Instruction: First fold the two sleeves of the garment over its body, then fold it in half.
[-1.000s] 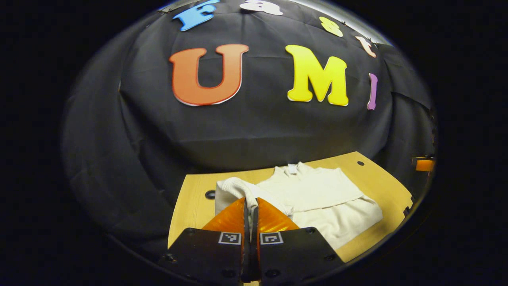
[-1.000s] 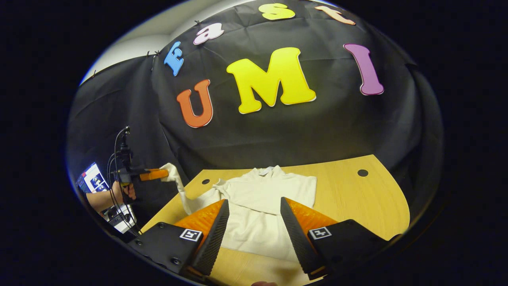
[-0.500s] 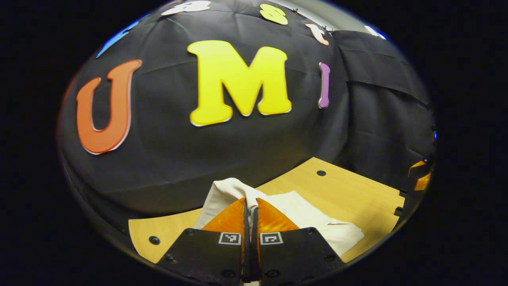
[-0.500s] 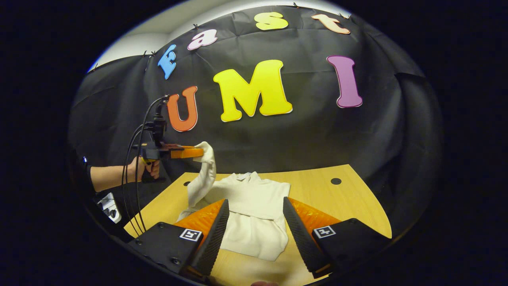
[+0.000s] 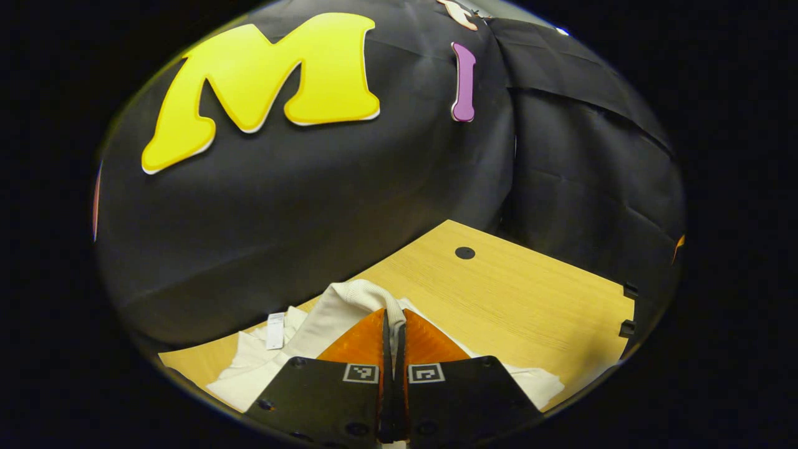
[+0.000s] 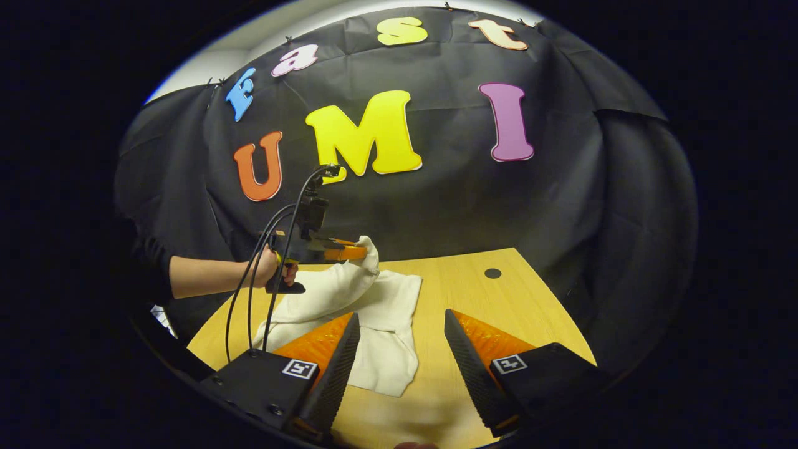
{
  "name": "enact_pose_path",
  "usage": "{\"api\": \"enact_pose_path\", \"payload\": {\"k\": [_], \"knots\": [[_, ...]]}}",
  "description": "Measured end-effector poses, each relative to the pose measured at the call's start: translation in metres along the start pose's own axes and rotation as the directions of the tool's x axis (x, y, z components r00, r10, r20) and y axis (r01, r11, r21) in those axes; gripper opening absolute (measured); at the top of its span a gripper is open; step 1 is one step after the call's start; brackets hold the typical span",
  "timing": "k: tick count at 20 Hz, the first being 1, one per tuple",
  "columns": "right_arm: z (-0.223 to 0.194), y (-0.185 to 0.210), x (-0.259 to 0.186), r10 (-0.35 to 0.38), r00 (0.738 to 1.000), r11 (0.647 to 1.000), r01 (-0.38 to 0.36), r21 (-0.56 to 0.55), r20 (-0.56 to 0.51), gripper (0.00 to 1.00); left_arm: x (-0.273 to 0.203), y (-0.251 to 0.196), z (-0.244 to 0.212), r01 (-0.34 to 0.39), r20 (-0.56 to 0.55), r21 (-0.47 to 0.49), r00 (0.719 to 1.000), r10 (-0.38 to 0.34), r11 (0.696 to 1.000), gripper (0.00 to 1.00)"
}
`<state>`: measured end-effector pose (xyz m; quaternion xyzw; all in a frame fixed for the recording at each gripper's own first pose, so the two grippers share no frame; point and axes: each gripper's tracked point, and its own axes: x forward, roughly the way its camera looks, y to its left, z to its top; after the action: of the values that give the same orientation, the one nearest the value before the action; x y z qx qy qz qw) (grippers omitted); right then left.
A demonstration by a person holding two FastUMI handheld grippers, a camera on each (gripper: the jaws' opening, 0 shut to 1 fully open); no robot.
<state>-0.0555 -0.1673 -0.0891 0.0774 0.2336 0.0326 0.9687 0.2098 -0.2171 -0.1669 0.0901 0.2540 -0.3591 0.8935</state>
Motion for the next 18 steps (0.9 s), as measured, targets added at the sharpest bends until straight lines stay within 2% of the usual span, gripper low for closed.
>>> {"api": "enact_pose_path", "payload": {"k": [5,10,11,12,14,16,18], "knots": [[-0.005,-0.021,0.003,-0.034,0.999,0.999,0.034,0.013,-0.026,0.86,0.039,-0.021,-0.016,0.032,-0.051,-0.002,0.998,-0.032,0.999,0.03],[-0.01,-0.03,0.005,-0.04,0.997,0.999,0.041,0.006,-0.065,0.86,0.075,-0.023,-0.043,0.004,-0.103,-0.048,0.995,-0.009,0.999,0.03],[-0.012,-0.032,0.004,-0.045,0.996,0.999,0.045,-0.004,-0.072,0.86,0.08,-0.024,-0.046,-0.005,-0.104,-0.063,0.995,-0.001,0.998,0.11],[-0.014,-0.034,0.005,-0.051,0.995,0.999,0.05,-0.014,-0.082,0.86,0.085,-0.025,-0.047,-0.012,-0.1,-0.081,0.995,0.004,0.997,0.04],[-0.015,-0.037,0.004,-0.058,0.994,0.998,0.057,-0.012,-0.094,0.86,0.091,-0.031,-0.046,-0.006,-0.082,-0.119,0.997,-0.004,0.993,0.06],[-0.014,-0.036,0.005,-0.056,0.994,0.998,0.056,-0.005,-0.096,0.86,0.09,-0.031,-0.043,-0.017,-0.064,-0.141,0.998,0.008,0.99,0.17],[-0.011,-0.033,0.006,-0.05,0.995,0.999,0.049,-0.018,-0.091,0.86,0.086,-0.026,-0.046,-0.043,-0.065,-0.152,0.997,0.034,0.987,0.38]]}}
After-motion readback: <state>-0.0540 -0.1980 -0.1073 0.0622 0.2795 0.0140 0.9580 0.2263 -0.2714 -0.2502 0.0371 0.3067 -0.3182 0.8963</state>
